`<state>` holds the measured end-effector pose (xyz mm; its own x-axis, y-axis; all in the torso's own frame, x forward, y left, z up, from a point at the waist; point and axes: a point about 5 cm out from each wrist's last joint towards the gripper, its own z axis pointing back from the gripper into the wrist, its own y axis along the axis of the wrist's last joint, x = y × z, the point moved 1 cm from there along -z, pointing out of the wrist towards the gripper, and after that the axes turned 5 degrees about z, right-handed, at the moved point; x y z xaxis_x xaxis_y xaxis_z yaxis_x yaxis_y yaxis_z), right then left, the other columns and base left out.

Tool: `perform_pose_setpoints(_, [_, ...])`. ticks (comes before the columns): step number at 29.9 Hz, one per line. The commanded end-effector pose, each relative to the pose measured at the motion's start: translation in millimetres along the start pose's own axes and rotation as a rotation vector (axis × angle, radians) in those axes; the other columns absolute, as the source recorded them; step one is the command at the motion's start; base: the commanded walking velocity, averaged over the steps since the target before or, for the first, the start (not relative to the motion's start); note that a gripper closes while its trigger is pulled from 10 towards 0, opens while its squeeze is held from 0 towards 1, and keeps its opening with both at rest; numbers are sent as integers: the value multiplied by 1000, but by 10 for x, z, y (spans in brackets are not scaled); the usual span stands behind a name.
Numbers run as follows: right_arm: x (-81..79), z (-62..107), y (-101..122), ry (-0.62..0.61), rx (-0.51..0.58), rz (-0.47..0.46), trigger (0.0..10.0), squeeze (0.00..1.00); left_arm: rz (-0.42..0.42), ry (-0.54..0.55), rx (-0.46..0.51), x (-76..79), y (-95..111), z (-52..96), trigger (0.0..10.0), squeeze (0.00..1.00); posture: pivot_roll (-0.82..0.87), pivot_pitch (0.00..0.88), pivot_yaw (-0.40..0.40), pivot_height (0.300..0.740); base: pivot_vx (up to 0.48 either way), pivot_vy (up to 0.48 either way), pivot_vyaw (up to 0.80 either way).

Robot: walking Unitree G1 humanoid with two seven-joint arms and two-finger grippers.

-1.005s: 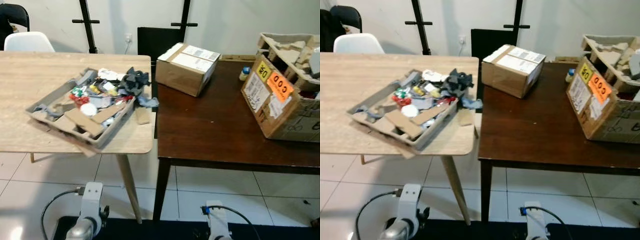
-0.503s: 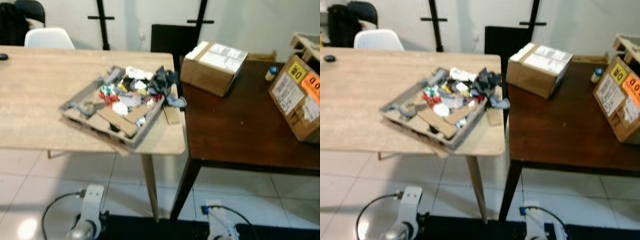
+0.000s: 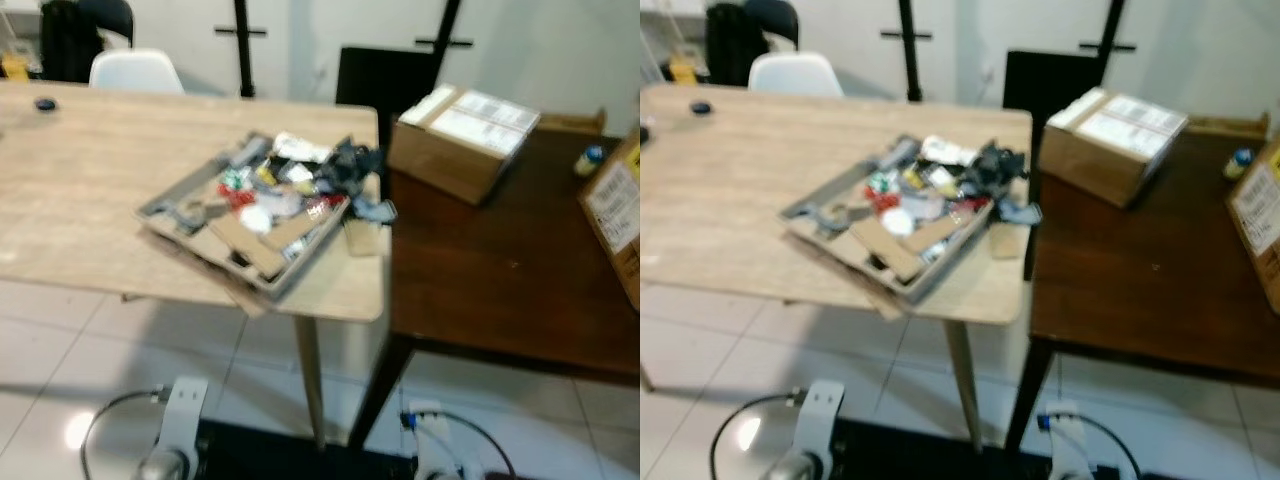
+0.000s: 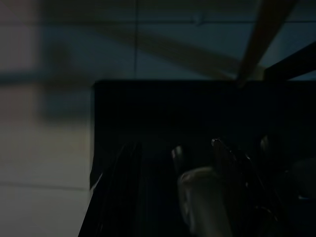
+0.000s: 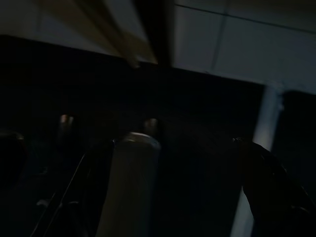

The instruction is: Picking trash to rubbish bin

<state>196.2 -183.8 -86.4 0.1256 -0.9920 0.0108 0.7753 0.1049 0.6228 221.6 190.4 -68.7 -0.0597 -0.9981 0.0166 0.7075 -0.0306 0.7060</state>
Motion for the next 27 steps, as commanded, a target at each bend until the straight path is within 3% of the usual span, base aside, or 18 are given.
perform_pose_setpoints(1, [-36, 10, -79, 7, -24, -17, 10000, 0, -8, 17, 4, -48, -29, 20, 10000, 0, 110, 96, -5, 740, 0, 0, 0])
perform_pose_setpoints(4, [-29, 9, -68, 8, -18, -18, 10000, 0, 4, 27, 10, -78, -21, 25, 10000, 0, 110, 95, -4, 740, 0, 0, 0])
perform_pose_setpoints(7, [-3, 8, -24, 9, 6, -21, 10000, 0, 33, 62, 17, -213, -25, 56, 10000, 0, 111, 98, -9, 740, 0, 0, 0])
perform_pose_setpoints(16, [32, 14, -11, 6, 14, -6, 10000, 0, 73, 66, 20, -254, -53, 75, 10000, 0, 114, 102, -19, 740, 0, 107, 0])
perform_pose_setpoints(17, [34, 13, 0, 2, 20, -5, 10000, 0, 30, 62, 19, -265, -52, 81, 10000, 0, 112, 101, -17, 740, 0, 0, 0])
perform_pose_setpoints(22, [48, 12, 31, 8, 35, -14, 10000, 0, -30, 77, 14, -367, -41, 107, 10000, 0, 112, 99, -15, 740, 0, 0, 0])
perform_pose_setpoints(23, [72, 14, 70, 36, 50, -3, 10000, 0, -156, 40, 57, -389, 63, 116, 10000, 0, 114, 99, -15, 740, 0, 0, 0])
perform_pose_setpoints(27, [106, 17, 152, 80, 75, 16, 10000, 0, -293, -57, 128, -326, 231, 119, 10000, 0, 115, 100, -15, 740, 0, 0, 0])
